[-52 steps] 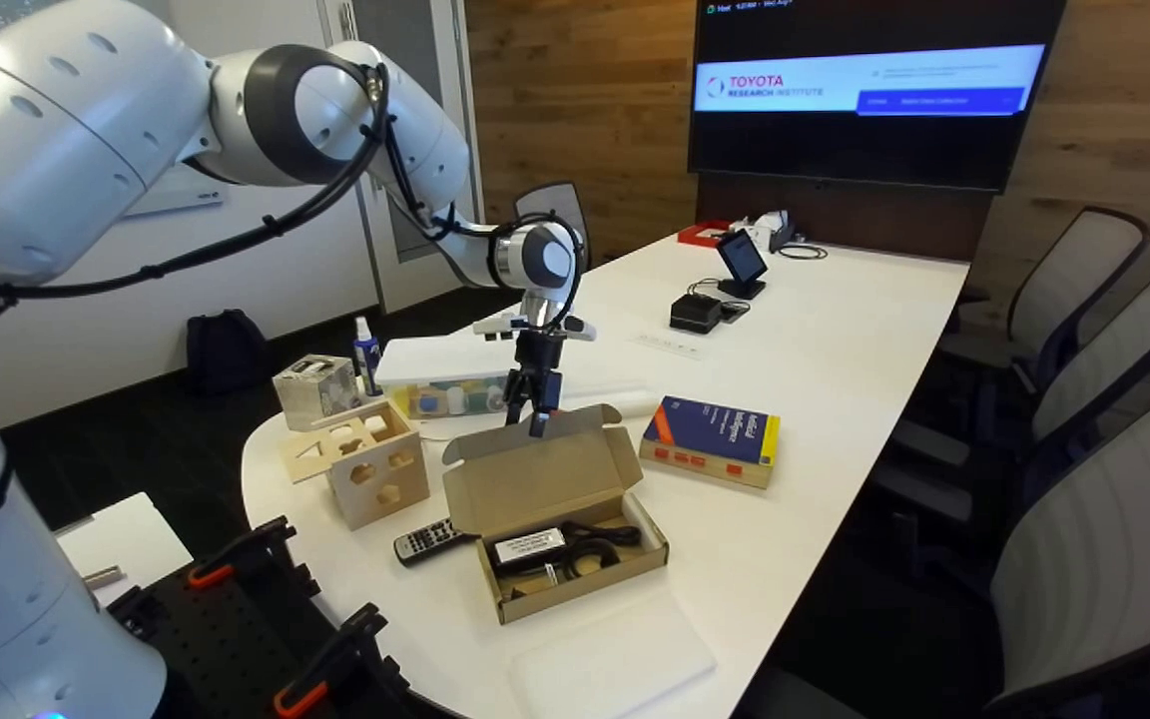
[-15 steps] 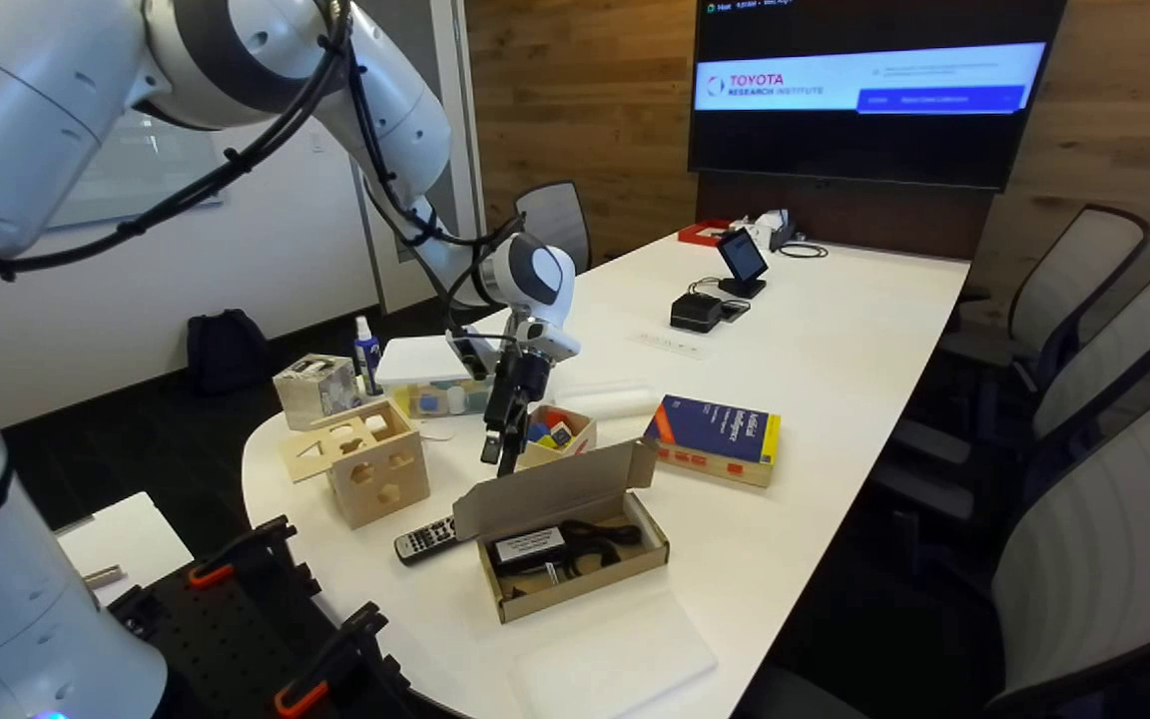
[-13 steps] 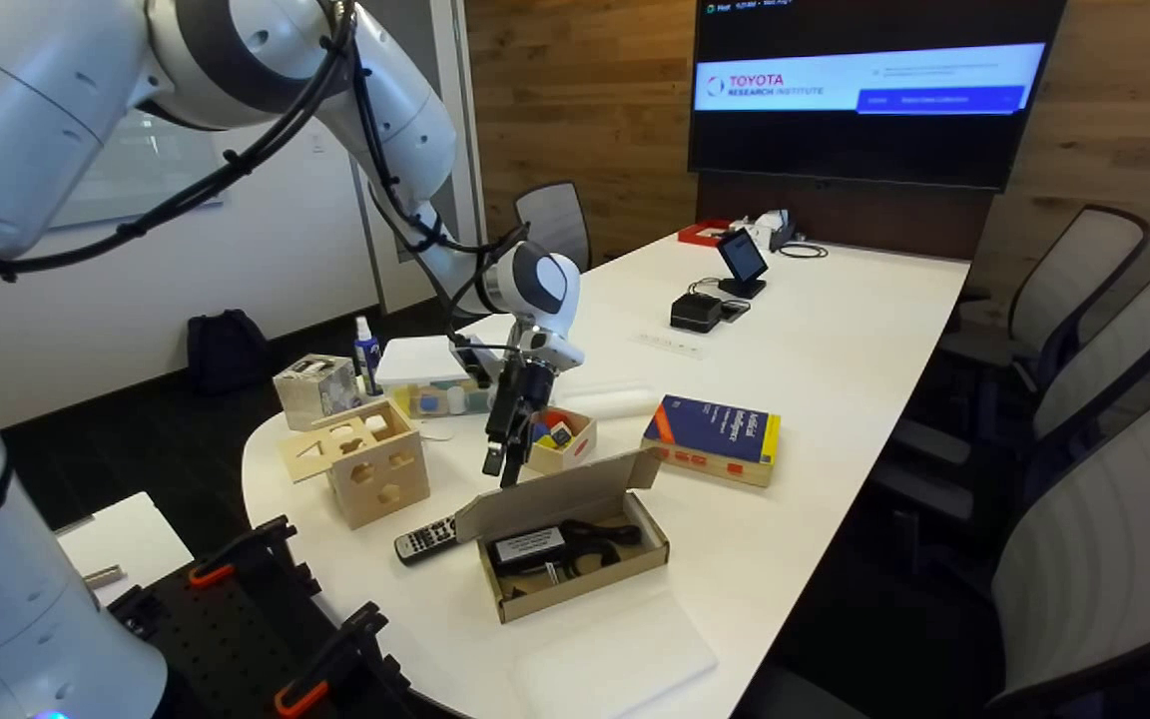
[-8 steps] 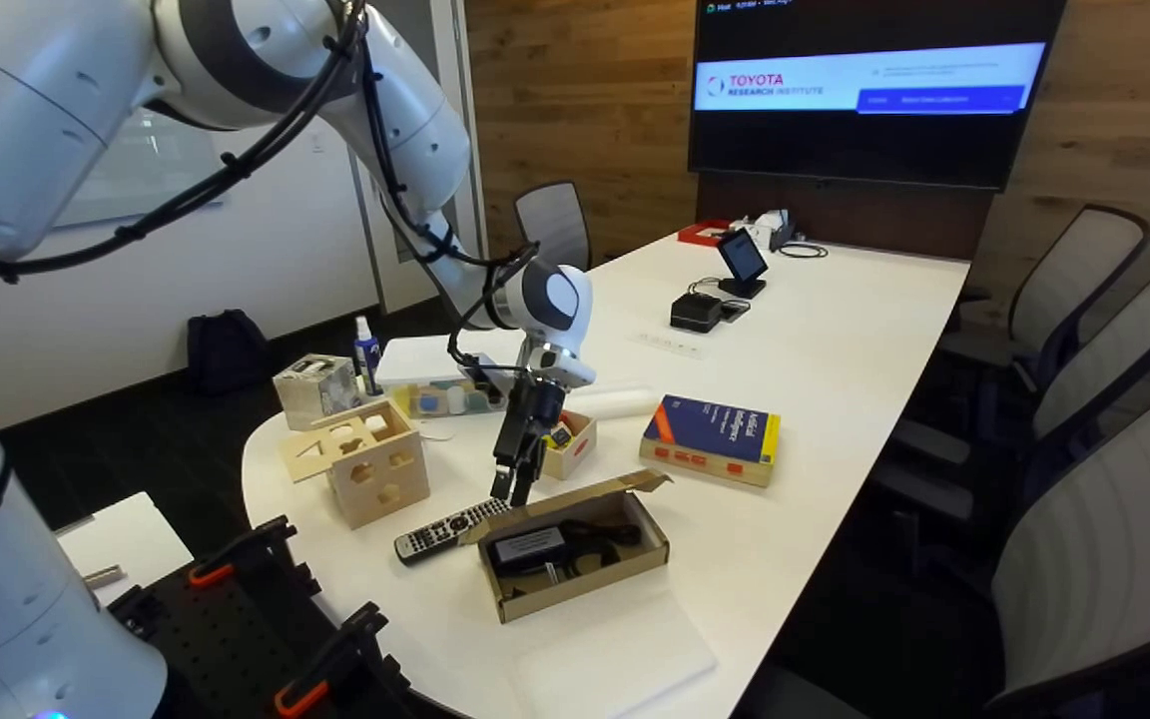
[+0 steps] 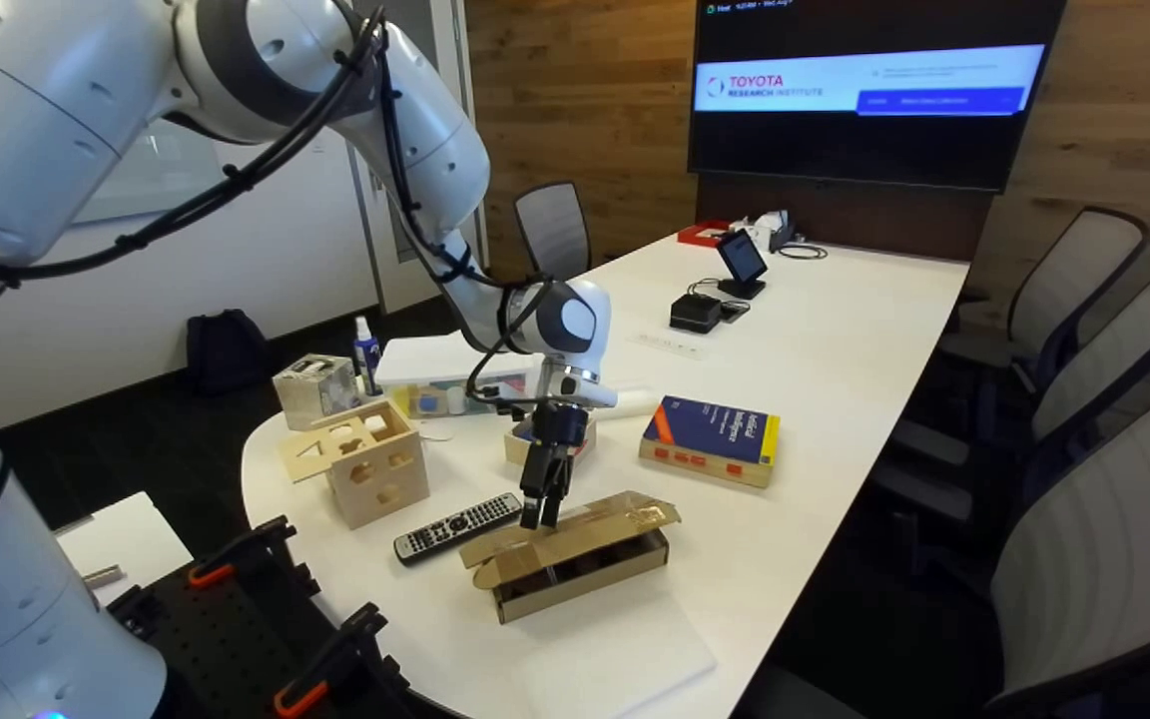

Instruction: Close the brown box.

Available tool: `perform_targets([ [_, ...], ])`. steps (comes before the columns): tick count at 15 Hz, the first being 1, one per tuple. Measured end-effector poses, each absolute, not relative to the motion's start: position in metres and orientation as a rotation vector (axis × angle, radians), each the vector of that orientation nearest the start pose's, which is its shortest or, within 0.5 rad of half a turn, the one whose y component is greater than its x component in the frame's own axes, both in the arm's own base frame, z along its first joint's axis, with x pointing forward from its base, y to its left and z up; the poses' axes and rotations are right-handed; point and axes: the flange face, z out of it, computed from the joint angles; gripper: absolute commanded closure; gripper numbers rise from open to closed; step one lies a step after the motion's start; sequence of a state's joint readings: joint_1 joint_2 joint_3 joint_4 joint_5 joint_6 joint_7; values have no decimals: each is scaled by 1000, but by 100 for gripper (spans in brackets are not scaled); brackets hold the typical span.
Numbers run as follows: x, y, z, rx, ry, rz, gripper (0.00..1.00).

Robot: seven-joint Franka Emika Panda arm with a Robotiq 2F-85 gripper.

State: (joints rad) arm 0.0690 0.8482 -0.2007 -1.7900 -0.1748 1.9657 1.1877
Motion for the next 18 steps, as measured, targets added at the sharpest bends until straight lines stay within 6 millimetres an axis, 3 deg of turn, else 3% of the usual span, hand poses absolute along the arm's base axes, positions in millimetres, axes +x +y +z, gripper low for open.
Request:
perform_targets([
  [7,552,-109,28,2104,-1443,-495,0],
  [15,562,-110,1,2132,-1480,-460,0],
  [18,565,-114,1,2139,-1510,-469,0],
])
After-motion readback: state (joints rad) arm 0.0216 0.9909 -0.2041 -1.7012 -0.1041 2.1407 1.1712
